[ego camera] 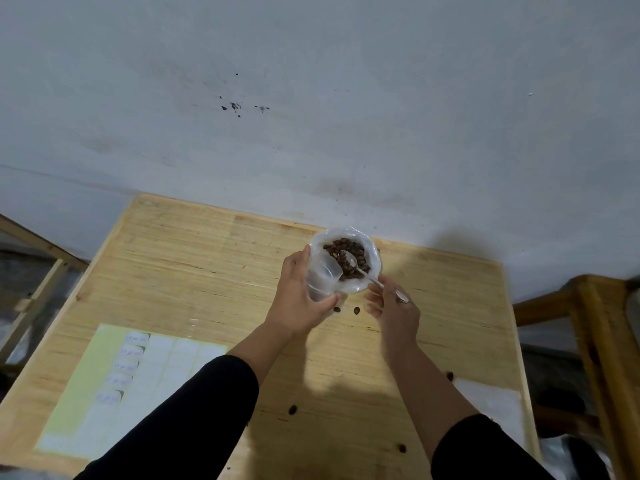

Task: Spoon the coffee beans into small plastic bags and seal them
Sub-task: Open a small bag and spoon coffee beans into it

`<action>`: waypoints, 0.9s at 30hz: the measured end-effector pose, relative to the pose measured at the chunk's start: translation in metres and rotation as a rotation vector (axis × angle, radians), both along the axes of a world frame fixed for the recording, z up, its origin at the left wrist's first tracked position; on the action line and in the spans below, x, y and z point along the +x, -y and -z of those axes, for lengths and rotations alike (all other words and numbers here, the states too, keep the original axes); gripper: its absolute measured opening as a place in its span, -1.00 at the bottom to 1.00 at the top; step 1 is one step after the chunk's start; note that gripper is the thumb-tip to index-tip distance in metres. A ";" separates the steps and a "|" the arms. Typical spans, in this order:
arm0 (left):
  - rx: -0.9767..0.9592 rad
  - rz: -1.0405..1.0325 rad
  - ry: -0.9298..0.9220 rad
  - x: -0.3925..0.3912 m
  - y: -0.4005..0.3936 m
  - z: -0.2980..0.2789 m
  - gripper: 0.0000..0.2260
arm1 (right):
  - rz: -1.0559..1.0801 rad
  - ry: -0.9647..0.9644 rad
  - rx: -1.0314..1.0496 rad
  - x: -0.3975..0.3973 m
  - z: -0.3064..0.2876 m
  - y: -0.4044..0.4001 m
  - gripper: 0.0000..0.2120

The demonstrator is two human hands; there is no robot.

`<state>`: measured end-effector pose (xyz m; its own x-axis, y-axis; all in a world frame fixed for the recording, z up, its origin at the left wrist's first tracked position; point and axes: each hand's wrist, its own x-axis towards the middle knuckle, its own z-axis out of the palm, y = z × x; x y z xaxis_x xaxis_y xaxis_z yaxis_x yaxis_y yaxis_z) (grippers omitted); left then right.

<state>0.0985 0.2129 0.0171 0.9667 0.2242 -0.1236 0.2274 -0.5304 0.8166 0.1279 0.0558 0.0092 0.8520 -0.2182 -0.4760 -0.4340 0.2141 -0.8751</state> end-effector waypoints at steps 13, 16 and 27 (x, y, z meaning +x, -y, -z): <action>-0.010 0.013 -0.036 0.000 -0.001 -0.001 -0.09 | 0.037 -0.019 0.163 0.008 -0.029 0.023 -0.87; -0.020 0.012 -0.029 0.000 -0.001 -0.001 -0.08 | 0.002 0.020 0.182 0.007 -0.046 0.024 -0.86; -0.038 0.016 -0.009 0.003 -0.003 -0.001 -0.08 | -0.345 0.325 -0.313 -0.017 -0.063 0.018 -0.84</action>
<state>0.1015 0.2154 0.0177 0.9690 0.2033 -0.1404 0.2264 -0.5032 0.8340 0.1111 0.0378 0.0723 0.9908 0.0104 -0.1348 -0.1307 -0.1841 -0.9742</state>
